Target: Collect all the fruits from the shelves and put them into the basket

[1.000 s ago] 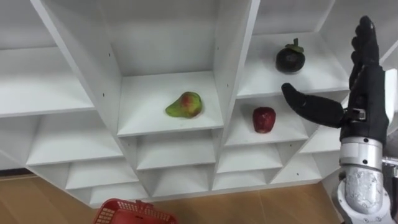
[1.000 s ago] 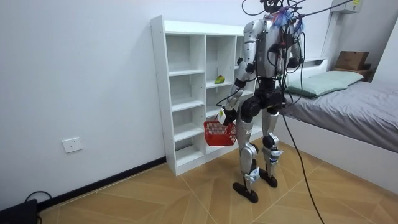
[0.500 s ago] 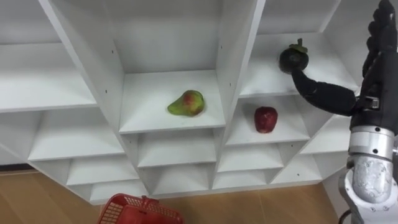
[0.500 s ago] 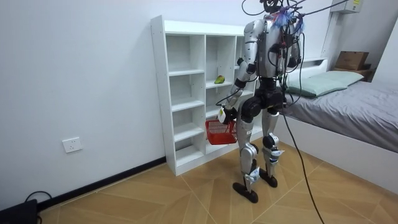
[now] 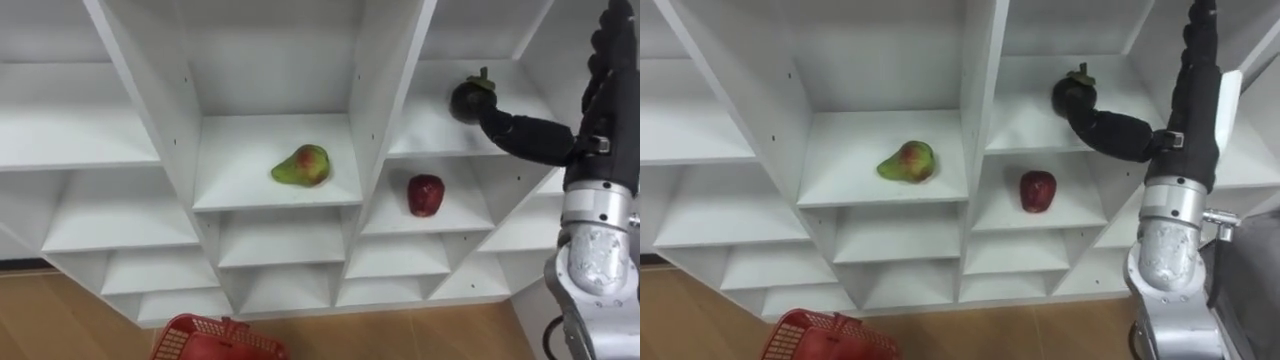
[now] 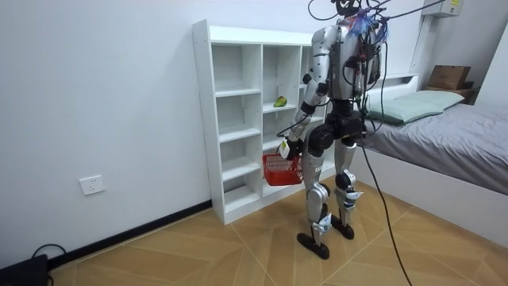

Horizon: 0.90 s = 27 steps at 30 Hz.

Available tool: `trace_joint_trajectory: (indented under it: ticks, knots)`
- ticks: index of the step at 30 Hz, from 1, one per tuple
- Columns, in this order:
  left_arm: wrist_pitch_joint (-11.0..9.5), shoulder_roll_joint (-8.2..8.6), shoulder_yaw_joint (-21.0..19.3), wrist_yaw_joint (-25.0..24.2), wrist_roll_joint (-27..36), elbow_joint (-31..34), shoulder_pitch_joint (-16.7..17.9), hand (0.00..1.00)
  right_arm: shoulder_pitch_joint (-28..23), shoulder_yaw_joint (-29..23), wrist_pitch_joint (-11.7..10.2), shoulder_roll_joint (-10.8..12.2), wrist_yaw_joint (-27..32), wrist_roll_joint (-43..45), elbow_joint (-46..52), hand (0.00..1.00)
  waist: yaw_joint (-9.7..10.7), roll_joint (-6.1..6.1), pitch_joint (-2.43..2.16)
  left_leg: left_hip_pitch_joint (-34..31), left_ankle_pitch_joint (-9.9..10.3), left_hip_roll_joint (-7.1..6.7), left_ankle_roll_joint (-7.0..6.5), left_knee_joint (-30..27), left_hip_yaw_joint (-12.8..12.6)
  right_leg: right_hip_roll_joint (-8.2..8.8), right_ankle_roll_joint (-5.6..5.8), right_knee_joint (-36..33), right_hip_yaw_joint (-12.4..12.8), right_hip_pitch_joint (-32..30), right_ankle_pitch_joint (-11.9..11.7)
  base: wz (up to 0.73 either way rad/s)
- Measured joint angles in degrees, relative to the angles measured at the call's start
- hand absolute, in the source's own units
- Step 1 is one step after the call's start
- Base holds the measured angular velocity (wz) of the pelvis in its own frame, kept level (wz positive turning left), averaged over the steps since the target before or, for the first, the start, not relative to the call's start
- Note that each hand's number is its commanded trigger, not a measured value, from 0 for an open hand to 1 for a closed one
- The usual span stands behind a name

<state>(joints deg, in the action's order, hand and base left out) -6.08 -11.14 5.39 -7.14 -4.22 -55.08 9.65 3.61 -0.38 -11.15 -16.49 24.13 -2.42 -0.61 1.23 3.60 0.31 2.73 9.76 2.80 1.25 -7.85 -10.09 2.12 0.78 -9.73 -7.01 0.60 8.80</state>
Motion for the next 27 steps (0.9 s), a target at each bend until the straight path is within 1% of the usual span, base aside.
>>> trace_joint_trajectory:
  ticks: [4,7,11,16,18,21,27]
  knots:
    - [0.0,-0.03,-0.01,-0.03,-0.12,0.03,-0.02,1.0,0.94,-0.53,0.01,-1.45,-0.75,-0.03,-1.33,0.0,-0.13,-0.11,0.07,-0.03,0.0,-0.01,0.0,0.0,0.73,0.05,0.01,0.12,-0.55,0.27,0.01,0.06]
    - [0.0,-0.03,0.0,-0.03,-0.19,0.14,-0.09,1.0,0.95,-0.86,0.01,-1.8,-1.52,-0.03,-1.33,0.0,-0.16,-0.09,0.09,-0.02,0.0,-0.03,0.0,0.0,0.9,0.11,0.01,0.11,-0.95,0.42,0.01,0.06]
    - [0.32,-0.03,0.0,-0.08,-0.31,0.73,-0.09,1.0,1.18,-0.85,0.03,-1.8,-1.89,0.1,-2.23,0.0,-0.35,0.05,0.17,-0.05,0.0,-0.05,0.0,0.01,1.0,0.12,0.01,0.08,-1.0,0.48,0.01,0.0]
    - [1.5,-0.03,-0.09,-1.06,-0.44,0.97,-0.34,1.0,4.58,-0.85,1.19,-1.8,-2.32,0.49,-6.94,0.0,-0.8,0.19,0.25,-0.2,-0.01,-0.1,-0.01,-0.27,1.01,0.18,0.01,0.06,-1.04,0.46,0.01,0.0]
    - [1.95,-0.03,-0.09,-1.28,-0.44,1.01,-0.58,1.0,4.85,-0.85,1.25,-1.84,-2.31,0.5,-7.54,0.0,-1.26,0.27,0.29,-0.3,-0.01,-0.1,-0.01,-0.42,1.09,0.2,0.01,0.07,-1.12,0.48,0.01,0.02]
    - [2.04,-0.03,-0.09,-1.36,-0.39,1.03,-0.81,1.0,4.9,-0.84,1.26,-1.84,-2.32,0.87,-7.71,0.0,-1.66,0.32,0.31,-0.6,-0.01,-0.19,-0.02,-0.65,1.62,0.34,0.02,0.08,-1.73,0.49,0.01,0.08]
    - [2.13,-0.03,-0.11,-1.23,-0.14,1.07,-1.02,1.0,5.14,-0.81,1.28,-1.84,-2.43,0.94,-8.76,0.0,-2.51,0.38,0.31,-0.64,-0.02,-0.21,-0.03,-0.71,1.86,0.41,0.01,-0.02,-2.13,0.58,0.01,0.02]
